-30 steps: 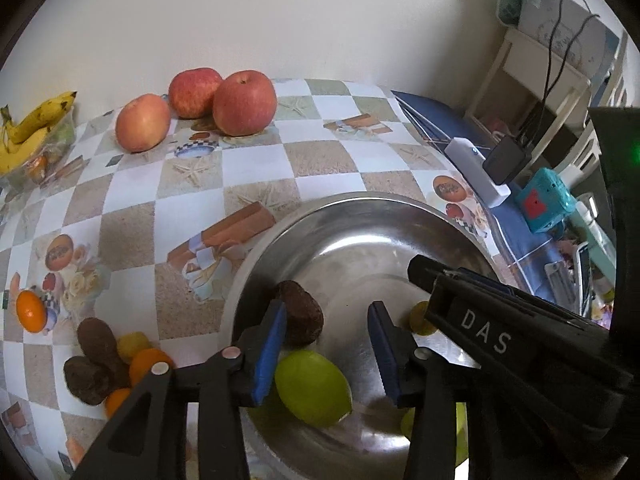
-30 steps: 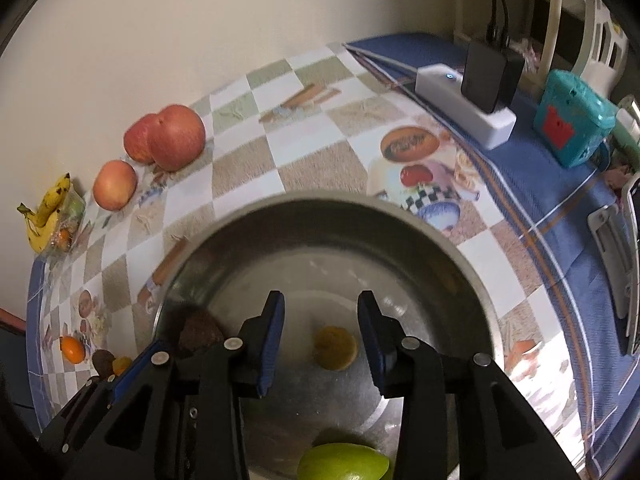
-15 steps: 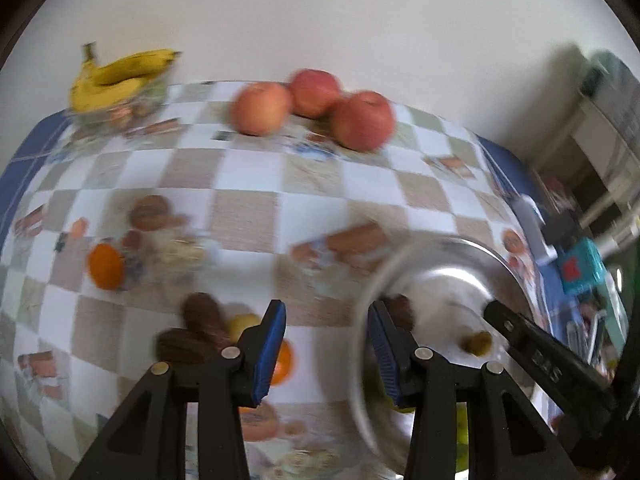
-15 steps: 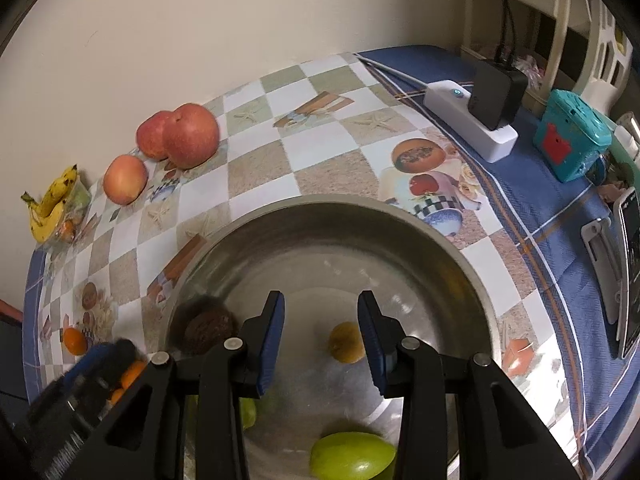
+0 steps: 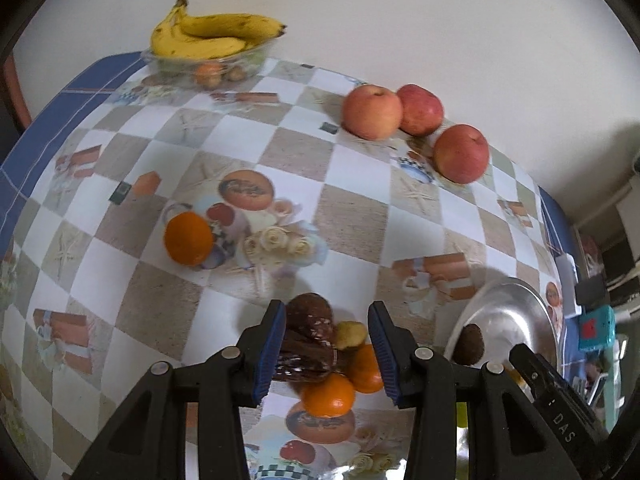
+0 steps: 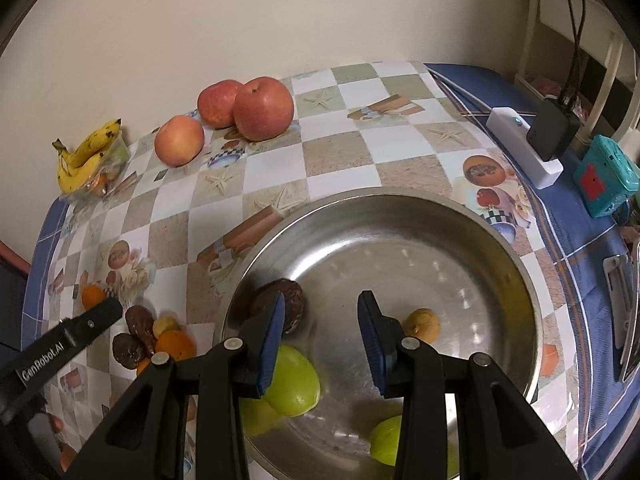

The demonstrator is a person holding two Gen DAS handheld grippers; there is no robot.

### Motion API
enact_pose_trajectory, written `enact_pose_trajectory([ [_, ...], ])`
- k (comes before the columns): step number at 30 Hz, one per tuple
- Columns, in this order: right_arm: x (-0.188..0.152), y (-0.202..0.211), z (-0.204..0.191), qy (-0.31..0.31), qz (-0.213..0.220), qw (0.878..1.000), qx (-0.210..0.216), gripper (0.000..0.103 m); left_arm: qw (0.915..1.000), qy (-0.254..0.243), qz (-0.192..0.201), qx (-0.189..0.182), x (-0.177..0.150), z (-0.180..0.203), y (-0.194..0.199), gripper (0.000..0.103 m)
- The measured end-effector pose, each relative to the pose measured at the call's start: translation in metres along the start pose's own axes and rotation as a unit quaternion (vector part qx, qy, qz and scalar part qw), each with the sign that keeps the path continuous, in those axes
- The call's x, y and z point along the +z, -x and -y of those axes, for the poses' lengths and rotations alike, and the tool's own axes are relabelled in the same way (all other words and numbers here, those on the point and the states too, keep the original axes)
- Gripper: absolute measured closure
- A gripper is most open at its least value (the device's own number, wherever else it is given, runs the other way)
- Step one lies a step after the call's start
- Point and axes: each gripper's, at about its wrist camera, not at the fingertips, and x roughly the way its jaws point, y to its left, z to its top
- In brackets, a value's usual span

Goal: Organize fruits

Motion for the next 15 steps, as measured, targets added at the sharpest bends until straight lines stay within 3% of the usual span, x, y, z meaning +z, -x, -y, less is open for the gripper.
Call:
enact_pose_trajectory([
  [5, -0.001, -0.003, 0.000, 0.001, -0.006, 1.000, -0.001, 0.064, 0.9998, 0.012, -0.008, 0.010, 0.001, -0.007, -0.005, 0.044],
  [7, -0.001, -0.005, 0.001, 0.000, -0.008, 1.000, -0.002, 0.064, 0.9996, 0.022, -0.012, 0.015, 0.001, -0.010, -0.007, 0.027],
  [8, -0.001, -0.005, 0.001, -0.001, -0.009, 1.000, -0.004, 0.063, 0.9994, 0.024, -0.013, 0.020, 0.001, -0.011, -0.007, 0.025],
  [10, -0.002, -0.007, 0.002, -0.002, -0.011, 1.000, -0.006, 0.050, 0.9991, 0.023, -0.012, 0.032, 0.001, -0.012, -0.008, 0.021],
  [15, -0.004, -0.010, 0.006, -0.009, -0.015, 1.000, -0.009, 0.050, 0.9984, 0.024, -0.014, 0.048, 0.001, -0.015, -0.010, 0.015],
])
